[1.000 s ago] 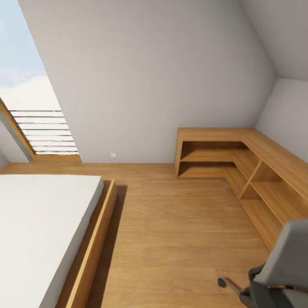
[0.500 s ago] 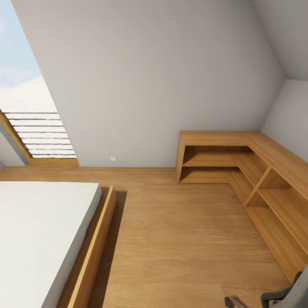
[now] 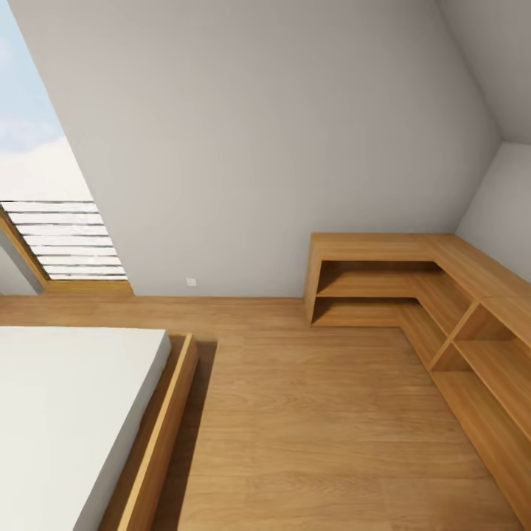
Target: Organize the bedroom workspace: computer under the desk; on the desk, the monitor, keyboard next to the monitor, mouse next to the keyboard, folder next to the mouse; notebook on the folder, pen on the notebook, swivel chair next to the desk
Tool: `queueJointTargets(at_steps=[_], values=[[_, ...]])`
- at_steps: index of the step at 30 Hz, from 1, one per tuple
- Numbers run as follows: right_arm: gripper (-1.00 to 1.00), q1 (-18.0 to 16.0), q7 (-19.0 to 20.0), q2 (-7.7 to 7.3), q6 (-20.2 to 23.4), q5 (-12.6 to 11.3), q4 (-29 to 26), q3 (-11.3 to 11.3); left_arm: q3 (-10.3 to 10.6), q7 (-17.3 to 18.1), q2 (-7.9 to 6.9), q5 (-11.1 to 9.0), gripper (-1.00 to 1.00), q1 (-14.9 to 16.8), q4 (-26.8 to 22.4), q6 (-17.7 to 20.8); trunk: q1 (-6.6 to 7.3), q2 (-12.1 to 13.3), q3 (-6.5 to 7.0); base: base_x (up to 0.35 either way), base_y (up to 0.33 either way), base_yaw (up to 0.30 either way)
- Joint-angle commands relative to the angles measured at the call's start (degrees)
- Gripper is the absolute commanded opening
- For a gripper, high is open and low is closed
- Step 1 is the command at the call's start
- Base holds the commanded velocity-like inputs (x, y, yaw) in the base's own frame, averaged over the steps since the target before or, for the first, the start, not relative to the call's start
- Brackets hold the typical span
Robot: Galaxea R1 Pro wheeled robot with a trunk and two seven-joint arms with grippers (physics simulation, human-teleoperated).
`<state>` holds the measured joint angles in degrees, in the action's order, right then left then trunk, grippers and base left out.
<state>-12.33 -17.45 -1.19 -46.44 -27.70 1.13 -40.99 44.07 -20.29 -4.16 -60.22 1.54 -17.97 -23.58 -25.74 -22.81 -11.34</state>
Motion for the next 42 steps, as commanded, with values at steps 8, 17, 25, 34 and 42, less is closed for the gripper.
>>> queueJointTargets(at_steps=[8,17,25,34,42], values=[[1.00,-0.1,-0.3,0.04,-0.1,-0.1,0.1,-0.5,0.5,-0.5,-0.06,-0.3,1.00,0.0,-0.1,-0.2,-0.04,-0.1,0.60,0.031,0.000,0.000],[1.00,-0.1,-0.3,0.04,-0.1,-0.1,0.1,-0.5,0.5,-0.4,-0.06,-0.3,1.00,0.0,-0.1,-0.2,-0.04,-0.1,1.41,0.082,0.000,0.000],[1.00,-0.1,-0.3,0.04,-0.1,-0.1,0.1,-0.5,0.5,-0.4,-0.06,-0.3,1.00,0.0,-0.1,-0.2,-0.04,-0.1,2.13,0.287,0.000,0.000],[1.00,-0.1,-0.3,0.04,-0.1,-0.1,0.1,-0.5,0.5,-0.4,-0.06,-0.3,1.00,0.0,-0.1,-0.2,-0.04,-0.1,2.94,0.323,0.000,0.000],[1.00,-0.1,-0.3,0.04,-0.1,-0.1,0.1,-0.5,0.5,-0.4,-0.06,-0.3,1.00,0.0,-0.1,-0.2,-0.04,-0.1,3.66,0.327,0.000,0.000]])
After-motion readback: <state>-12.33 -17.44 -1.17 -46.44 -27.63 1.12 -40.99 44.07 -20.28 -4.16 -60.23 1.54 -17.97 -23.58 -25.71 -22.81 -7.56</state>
